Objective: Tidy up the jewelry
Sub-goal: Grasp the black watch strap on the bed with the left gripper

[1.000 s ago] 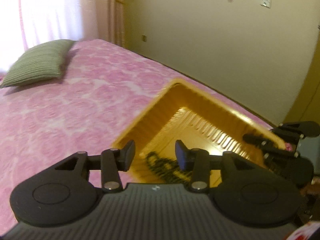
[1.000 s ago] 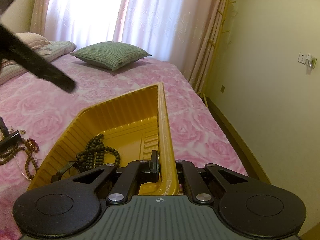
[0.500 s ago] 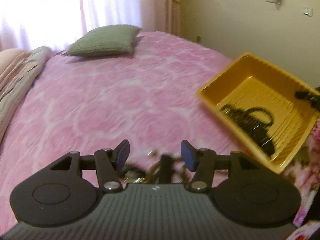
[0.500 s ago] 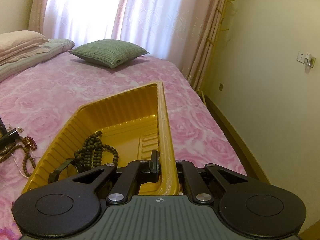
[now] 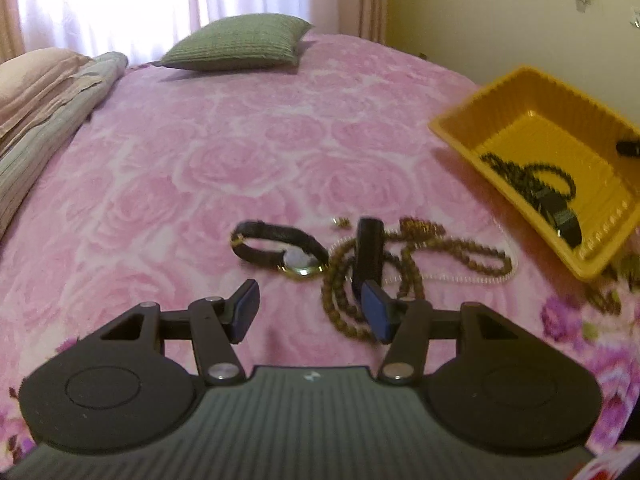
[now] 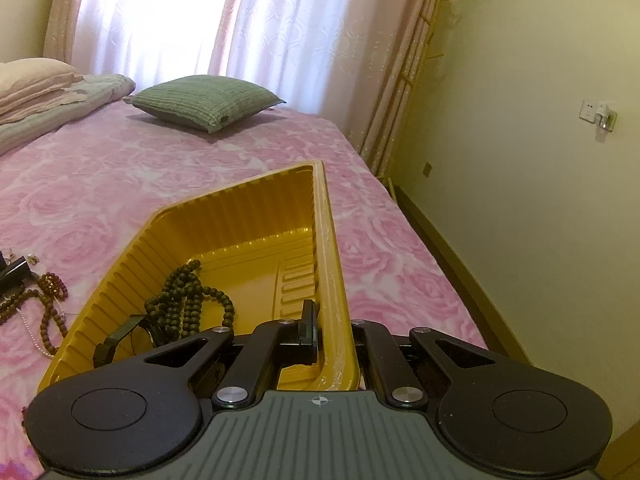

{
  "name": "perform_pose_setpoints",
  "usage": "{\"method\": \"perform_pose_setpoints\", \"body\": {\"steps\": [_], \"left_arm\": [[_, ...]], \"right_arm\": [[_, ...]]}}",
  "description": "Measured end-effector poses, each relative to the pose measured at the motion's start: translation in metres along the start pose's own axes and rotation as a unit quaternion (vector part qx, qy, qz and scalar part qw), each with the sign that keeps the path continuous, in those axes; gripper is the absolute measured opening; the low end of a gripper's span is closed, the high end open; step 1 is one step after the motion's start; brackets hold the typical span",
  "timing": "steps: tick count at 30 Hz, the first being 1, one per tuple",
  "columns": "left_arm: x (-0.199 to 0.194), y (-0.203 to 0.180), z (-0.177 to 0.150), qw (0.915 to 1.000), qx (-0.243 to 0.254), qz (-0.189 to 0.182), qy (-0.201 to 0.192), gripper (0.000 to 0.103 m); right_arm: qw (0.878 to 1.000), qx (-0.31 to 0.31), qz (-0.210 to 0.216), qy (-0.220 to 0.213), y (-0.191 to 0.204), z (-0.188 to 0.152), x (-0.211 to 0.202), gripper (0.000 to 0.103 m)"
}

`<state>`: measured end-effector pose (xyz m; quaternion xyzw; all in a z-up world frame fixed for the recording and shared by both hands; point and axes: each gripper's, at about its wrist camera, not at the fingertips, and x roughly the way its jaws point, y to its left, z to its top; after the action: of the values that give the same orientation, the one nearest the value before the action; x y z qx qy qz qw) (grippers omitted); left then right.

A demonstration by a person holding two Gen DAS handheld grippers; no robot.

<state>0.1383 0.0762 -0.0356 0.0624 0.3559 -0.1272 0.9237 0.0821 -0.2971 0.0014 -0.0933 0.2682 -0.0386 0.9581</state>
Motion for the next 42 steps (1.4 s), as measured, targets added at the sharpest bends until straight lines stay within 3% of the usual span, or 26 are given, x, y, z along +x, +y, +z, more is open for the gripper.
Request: {"method": "perform_pose_setpoints", "body": {"steps": [5, 13, 20, 23, 25, 27, 30, 31, 34, 42], "left_arm": [[0.009, -0.004, -0.004, 0.9999, 0.001, -0.013, 0.007, 0.050], [0.026, 0.014, 0.010, 0.9994, -0.017, 0.030, -0.007, 0.046], [0.047, 0.025, 0.016, 0.9950, 0.060, 0.078, -0.016, 0.046], [0.055, 0.031, 0.019, 0.9956, 0.064, 0.066, -0.016, 0.039], [0.059, 0.034, 0.023, 0.9957, 0.063, 0.067, -0.010, 0.019], [0.060, 0.034, 0.026, 0.9954, 0.069, 0.067, -0.003, 0.010], [0.053, 0.031, 0.034, 0.9950, 0.077, 0.062, -0.009, 0.008], [0.050, 0.029, 0.037, 0.9949, 0.080, 0.061, -0.010, 0.001], [0.039, 0.024, 0.052, 0.9945, 0.089, 0.052, -0.020, 0.002], [0.003, -0.015, 0.107, 0.9885, 0.123, 0.007, -0.088, 0.000]], "right_arm": [[1.000, -0.001, -0.013, 0.001, 0.005, -0.001, -0.003, 0.003], [1.000, -0.002, -0.015, 0.001, 0.008, -0.001, -0.004, 0.003], [1.000, -0.006, -0.016, 0.002, 0.010, 0.001, -0.004, 0.003], [1.000, -0.006, -0.018, 0.004, 0.009, 0.001, -0.004, 0.003], [1.000, -0.008, -0.019, 0.005, 0.009, 0.001, -0.003, 0.003], [1.000, -0.009, -0.020, 0.007, 0.009, 0.000, -0.003, 0.003], [1.000, -0.010, -0.021, 0.007, 0.009, 0.000, -0.003, 0.003], [1.000, -0.009, -0.021, 0.007, 0.009, 0.000, -0.003, 0.003], [1.000, -0.009, -0.020, 0.007, 0.009, 0.000, -0.003, 0.003], [1.000, -0.008, -0.020, 0.004, 0.010, 0.002, -0.002, 0.003]]}}
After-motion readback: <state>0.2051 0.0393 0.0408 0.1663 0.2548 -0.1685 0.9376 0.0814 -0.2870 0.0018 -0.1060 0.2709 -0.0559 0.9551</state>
